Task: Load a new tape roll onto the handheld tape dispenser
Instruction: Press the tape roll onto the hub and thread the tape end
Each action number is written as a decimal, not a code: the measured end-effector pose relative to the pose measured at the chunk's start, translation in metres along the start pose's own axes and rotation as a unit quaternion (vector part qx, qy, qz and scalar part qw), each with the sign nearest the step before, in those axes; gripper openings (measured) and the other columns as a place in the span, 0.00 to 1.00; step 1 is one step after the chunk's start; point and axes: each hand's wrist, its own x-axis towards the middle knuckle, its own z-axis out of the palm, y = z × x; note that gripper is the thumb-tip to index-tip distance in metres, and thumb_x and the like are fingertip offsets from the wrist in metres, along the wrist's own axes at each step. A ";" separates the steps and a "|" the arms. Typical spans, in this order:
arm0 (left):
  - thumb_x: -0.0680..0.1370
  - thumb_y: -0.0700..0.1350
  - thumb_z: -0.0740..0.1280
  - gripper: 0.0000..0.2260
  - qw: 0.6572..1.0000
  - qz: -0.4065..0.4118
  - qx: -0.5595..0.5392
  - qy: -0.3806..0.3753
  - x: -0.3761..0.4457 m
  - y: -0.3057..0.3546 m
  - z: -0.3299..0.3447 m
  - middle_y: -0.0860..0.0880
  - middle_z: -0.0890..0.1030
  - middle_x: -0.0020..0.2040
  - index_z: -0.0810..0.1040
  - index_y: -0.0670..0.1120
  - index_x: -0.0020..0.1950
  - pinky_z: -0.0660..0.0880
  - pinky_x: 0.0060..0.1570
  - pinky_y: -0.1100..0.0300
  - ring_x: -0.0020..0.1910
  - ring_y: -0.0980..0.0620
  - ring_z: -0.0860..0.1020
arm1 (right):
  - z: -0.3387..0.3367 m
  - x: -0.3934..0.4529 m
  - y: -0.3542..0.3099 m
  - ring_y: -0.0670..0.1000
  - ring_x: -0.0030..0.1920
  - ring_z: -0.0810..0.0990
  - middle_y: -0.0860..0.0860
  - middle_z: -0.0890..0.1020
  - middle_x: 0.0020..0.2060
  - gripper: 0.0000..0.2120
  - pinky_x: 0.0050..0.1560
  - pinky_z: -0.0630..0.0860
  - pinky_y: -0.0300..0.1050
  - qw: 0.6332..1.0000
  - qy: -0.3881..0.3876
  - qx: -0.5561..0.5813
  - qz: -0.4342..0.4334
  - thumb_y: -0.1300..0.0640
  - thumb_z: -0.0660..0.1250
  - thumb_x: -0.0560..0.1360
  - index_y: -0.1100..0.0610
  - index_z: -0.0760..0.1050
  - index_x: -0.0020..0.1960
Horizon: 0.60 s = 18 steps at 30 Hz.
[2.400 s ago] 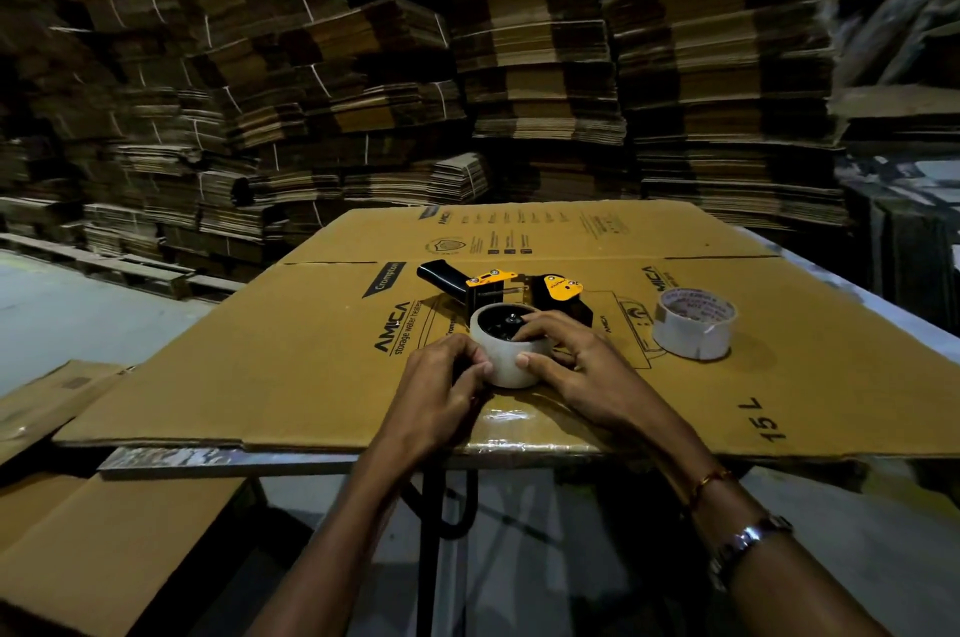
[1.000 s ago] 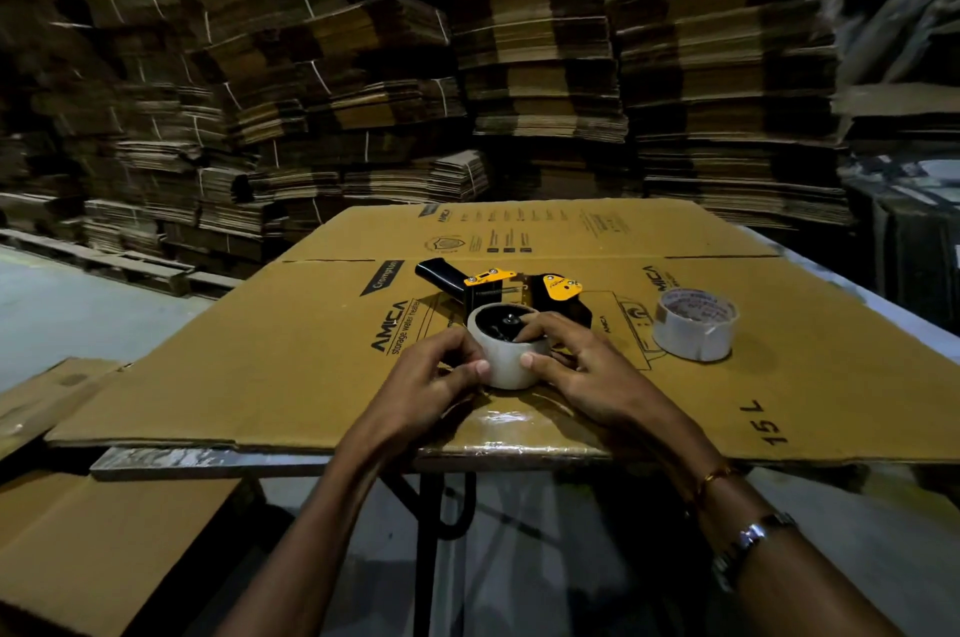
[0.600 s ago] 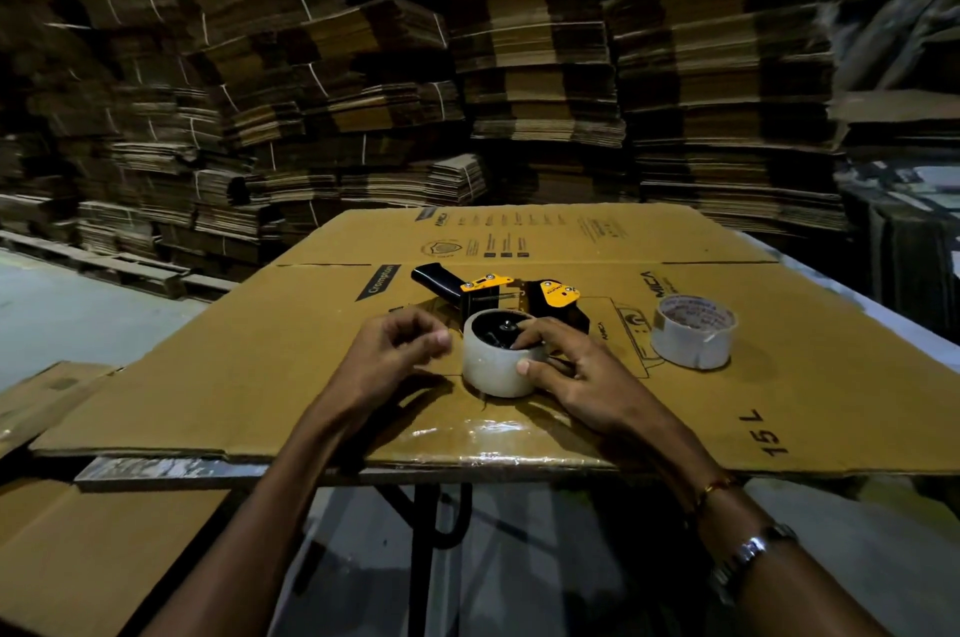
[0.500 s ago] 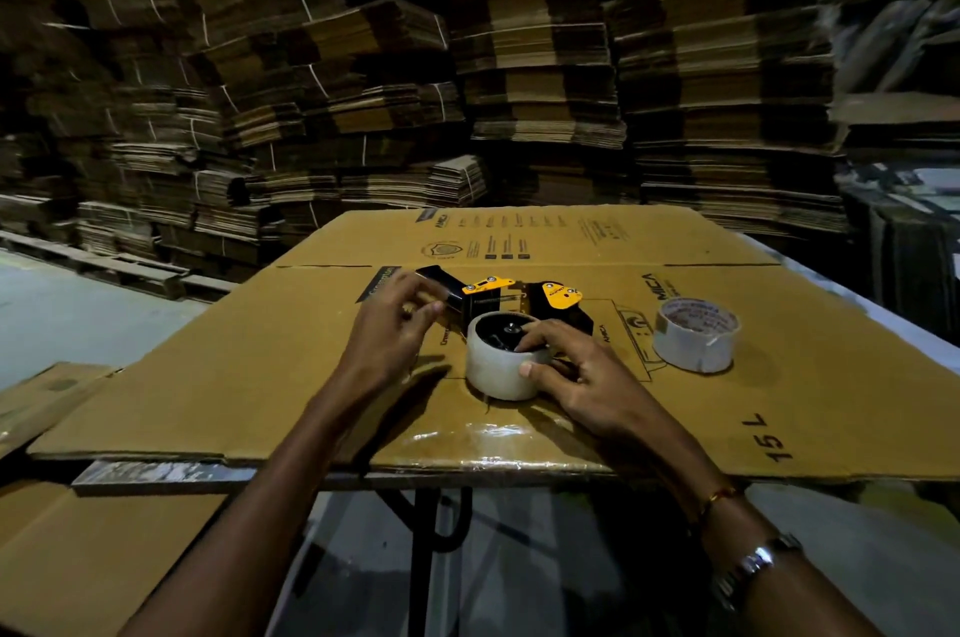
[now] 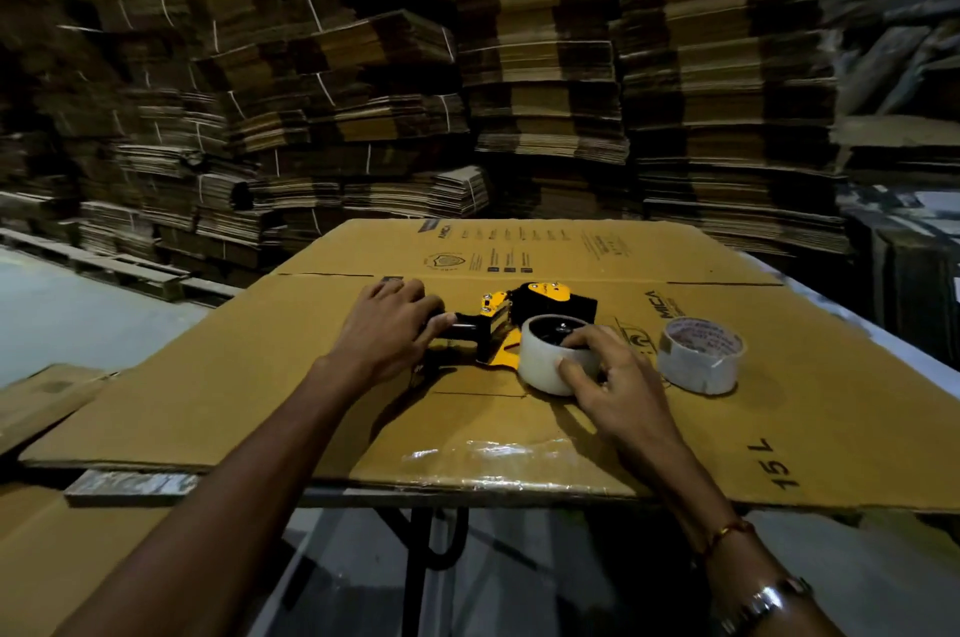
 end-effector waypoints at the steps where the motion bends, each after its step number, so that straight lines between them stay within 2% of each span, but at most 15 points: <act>1: 0.78 0.66 0.40 0.34 1.000 0.002 0.015 0.014 -0.007 0.004 -0.004 0.48 0.77 0.55 0.77 0.50 0.63 0.67 0.57 0.53 0.56 0.50 0.74 | 0.000 0.001 0.001 0.51 0.52 0.76 0.42 0.77 0.53 0.06 0.47 0.78 0.58 1.000 0.004 -0.005 0.009 0.48 0.66 0.74 0.45 0.75 0.51; 5: 0.80 0.63 0.52 0.24 1.000 -0.005 0.002 0.000 -0.030 0.019 -0.021 0.48 0.78 0.52 0.78 0.49 0.59 0.73 0.50 0.55 0.51 0.50 0.75 | -0.001 0.005 0.000 0.51 0.52 0.76 0.41 0.76 0.52 0.05 0.47 0.79 0.56 0.999 0.001 -0.020 0.025 0.48 0.67 0.74 0.44 0.75 0.50; 9: 0.81 0.62 0.56 0.18 0.998 -0.023 -0.052 -0.030 -0.049 0.042 -0.041 0.51 0.78 0.51 0.76 0.51 0.58 0.75 0.44 0.57 0.45 0.54 0.75 | -0.006 0.009 -0.004 0.48 0.51 0.75 0.42 0.76 0.50 0.04 0.44 0.77 0.49 0.999 -0.014 -0.029 0.021 0.51 0.68 0.76 0.47 0.76 0.51; 11: 0.81 0.62 0.56 0.17 0.995 -0.026 -0.082 -0.047 -0.058 0.058 -0.048 0.52 0.79 0.50 0.74 0.53 0.62 0.76 0.45 0.55 0.45 0.53 0.76 | -0.011 0.014 -0.006 0.46 0.50 0.74 0.44 0.76 0.51 0.04 0.43 0.74 0.43 0.998 -0.040 -0.034 0.021 0.52 0.68 0.76 0.48 0.76 0.51; 13: 0.82 0.61 0.57 0.17 0.990 -0.023 -0.128 -0.052 -0.067 0.074 -0.053 0.51 0.79 0.48 0.69 0.55 0.67 0.77 0.49 0.52 0.48 0.50 0.78 | -0.018 0.020 -0.010 0.46 0.52 0.74 0.46 0.77 0.53 0.04 0.47 0.76 0.48 0.996 -0.080 -0.034 0.037 0.53 0.68 0.77 0.50 0.77 0.52; 15: 0.82 0.58 0.59 0.17 0.981 -0.011 -0.186 -0.049 -0.072 0.089 -0.059 0.52 0.76 0.44 0.68 0.56 0.70 0.77 0.48 0.52 0.48 0.48 0.78 | -0.024 0.027 -0.013 0.50 0.54 0.75 0.49 0.77 0.55 0.05 0.52 0.78 0.55 0.990 -0.123 -0.036 0.055 0.53 0.68 0.77 0.52 0.78 0.53; 18: 0.82 0.55 0.61 0.16 0.955 0.015 -0.288 -0.066 -0.079 0.112 -0.062 0.56 0.74 0.42 0.72 0.56 0.70 0.71 0.42 0.58 0.43 0.56 0.74 | -0.029 0.042 -0.014 0.51 0.54 0.76 0.48 0.77 0.55 0.04 0.46 0.77 0.48 0.982 -0.168 -0.039 0.082 0.53 0.68 0.77 0.50 0.78 0.51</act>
